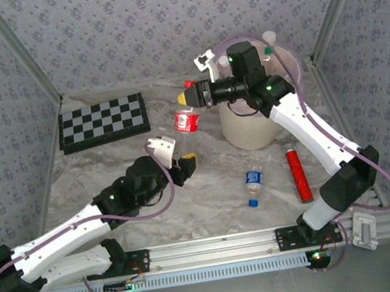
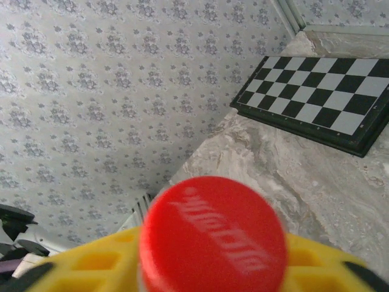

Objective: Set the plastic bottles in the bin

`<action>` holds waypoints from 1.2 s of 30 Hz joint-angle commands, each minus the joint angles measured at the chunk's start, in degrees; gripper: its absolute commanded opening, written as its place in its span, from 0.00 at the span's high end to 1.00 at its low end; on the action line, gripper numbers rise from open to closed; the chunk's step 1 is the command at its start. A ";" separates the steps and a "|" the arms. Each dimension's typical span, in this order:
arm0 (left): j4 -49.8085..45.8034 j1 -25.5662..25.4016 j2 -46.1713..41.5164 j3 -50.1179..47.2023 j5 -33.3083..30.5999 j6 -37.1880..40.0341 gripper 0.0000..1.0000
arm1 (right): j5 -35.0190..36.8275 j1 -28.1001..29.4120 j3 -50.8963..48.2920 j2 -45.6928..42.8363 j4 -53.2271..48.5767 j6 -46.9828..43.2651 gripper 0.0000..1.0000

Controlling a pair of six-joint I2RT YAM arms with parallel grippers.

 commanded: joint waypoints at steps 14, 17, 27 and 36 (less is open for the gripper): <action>-0.76 1.25 -1.40 3.07 -3.60 0.46 0.01 | 11.08 -11.86 23.43 -3.72 -11.27 -10.29 0.91; -1.19 2.14 -1.49 1.90 -3.37 -1.02 0.01 | 21.83 -16.89 23.72 -8.10 -12.21 -13.20 0.94; -1.68 6.37 2.83 1.46 1.01 -4.47 0.01 | 40.92 -24.20 24.72 -7.82 -17.13 -24.45 1.00; -3.51 6.79 3.56 1.55 1.67 -6.06 0.01 | 37.78 -23.59 32.81 4.51 -28.90 -27.75 1.00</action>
